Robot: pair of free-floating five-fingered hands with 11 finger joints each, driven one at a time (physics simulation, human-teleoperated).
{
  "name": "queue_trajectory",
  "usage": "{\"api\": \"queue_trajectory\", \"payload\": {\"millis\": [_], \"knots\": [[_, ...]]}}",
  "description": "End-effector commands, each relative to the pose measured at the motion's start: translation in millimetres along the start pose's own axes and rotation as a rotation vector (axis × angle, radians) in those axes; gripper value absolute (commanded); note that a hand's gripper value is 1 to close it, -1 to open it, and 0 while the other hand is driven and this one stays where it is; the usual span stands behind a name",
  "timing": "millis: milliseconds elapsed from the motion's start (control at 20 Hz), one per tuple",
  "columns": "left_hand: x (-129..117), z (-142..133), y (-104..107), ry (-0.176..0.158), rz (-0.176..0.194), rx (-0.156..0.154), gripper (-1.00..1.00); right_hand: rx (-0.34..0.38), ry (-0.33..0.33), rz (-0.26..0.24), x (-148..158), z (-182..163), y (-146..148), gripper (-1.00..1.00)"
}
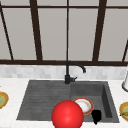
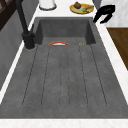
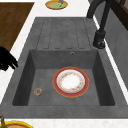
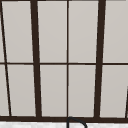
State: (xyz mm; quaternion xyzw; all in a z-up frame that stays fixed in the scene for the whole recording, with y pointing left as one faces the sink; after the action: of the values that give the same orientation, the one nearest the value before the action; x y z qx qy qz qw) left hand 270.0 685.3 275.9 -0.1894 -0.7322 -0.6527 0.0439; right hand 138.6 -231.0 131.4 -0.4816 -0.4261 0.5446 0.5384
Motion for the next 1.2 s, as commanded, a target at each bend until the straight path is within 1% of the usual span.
{"api": "queue_trajectory", "payload": {"millis": [0,150,300,650,850,950,1000,1050,1100,1150], "knots": [[13.1,-24.1,6.5,0.034,-0.020,-0.027,-1.00,0.000,0.000,0.000,0.0,0.0,0.0,0.00],[23.7,-42.4,10.3,0.038,-0.015,-0.033,-1.00,0.000,0.000,0.000,0.0,0.0,0.0,0.00],[34.9,-59.8,10.3,0.039,0.000,-0.043,-1.00,0.000,0.000,0.000,0.0,0.0,0.0,0.00],[57.7,-102.9,10.2,0.042,0.004,-0.051,-1.00,0.000,0.000,0.000,0.0,0.0,0.0,0.00],[70.1,-126.8,3.9,0.049,0.008,-0.051,-1.00,0.000,0.000,0.000,0.0,0.0,0.0,0.00],[73.8,-138.8,0.0,0.055,0.001,-0.050,-1.00,0.000,0.000,0.000,0.0,0.0,0.0,0.00],[74.8,-144.4,-1.1,0.057,-0.007,-0.066,-1.00,0.000,0.000,0.000,0.0,0.0,0.0,0.00],[75.2,-149.5,-2.0,0.064,-0.016,-0.064,-1.00,0.000,0.000,0.000,0.0,0.0,0.0,0.00],[77.2,-154.6,-4.2,0.067,-0.014,-0.064,-1.00,0.000,0.000,0.000,0.0,0.0,0.0,0.00],[70.3,-160.8,-2.2,0.050,0.000,-0.091,-1.00,0.000,0.000,0.000,0.0,0.0,0.0,0.00]]}}
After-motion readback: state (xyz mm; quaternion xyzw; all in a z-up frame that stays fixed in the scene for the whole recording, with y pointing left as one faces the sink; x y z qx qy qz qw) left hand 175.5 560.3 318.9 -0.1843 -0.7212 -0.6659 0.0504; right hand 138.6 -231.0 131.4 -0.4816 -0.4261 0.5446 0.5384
